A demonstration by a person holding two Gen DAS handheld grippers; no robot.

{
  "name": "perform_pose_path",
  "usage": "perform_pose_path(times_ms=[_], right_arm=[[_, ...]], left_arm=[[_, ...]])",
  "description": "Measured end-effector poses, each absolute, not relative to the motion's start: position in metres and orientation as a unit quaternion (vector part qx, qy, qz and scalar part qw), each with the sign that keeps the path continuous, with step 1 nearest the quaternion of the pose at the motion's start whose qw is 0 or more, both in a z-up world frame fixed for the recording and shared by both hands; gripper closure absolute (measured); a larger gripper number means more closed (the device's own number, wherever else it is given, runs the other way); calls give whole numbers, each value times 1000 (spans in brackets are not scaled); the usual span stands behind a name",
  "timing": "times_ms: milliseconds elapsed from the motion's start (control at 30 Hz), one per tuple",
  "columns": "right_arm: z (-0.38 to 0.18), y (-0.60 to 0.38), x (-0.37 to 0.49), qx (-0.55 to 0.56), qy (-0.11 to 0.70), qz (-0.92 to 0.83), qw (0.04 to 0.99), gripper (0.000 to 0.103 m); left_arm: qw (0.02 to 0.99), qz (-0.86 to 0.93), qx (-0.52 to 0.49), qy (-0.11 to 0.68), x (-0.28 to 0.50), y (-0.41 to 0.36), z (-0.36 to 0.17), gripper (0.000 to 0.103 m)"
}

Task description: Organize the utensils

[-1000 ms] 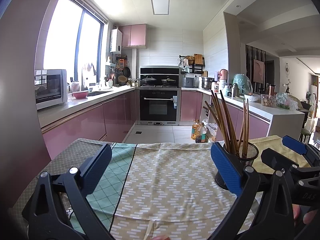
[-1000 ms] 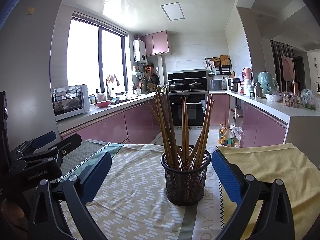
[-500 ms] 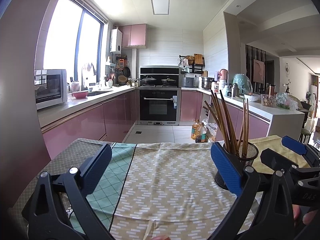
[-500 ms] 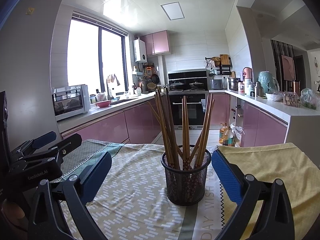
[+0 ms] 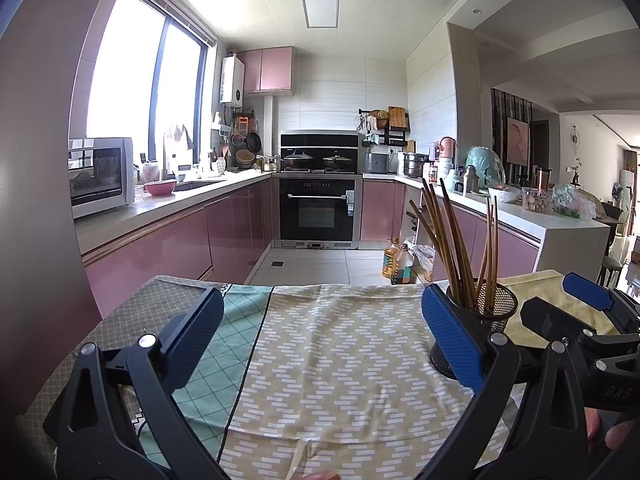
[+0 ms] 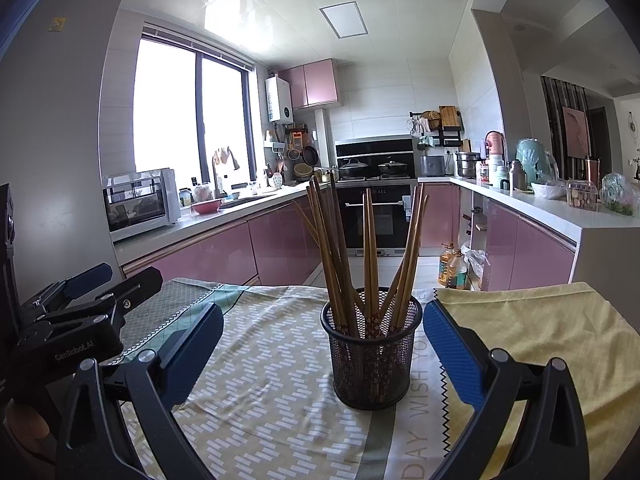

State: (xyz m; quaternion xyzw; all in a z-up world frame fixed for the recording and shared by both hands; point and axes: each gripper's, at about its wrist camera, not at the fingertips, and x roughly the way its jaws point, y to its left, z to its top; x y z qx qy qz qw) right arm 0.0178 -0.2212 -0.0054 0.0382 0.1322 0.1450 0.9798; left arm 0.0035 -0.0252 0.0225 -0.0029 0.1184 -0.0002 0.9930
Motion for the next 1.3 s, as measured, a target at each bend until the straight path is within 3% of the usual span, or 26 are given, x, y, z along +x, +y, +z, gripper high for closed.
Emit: perform_pose_path(times_ms=[1300], right_arm=[[-5,-225,18,41,134,143,980,6]], left_arm=[[993,-1,-2,120,6,-26,21,5]])
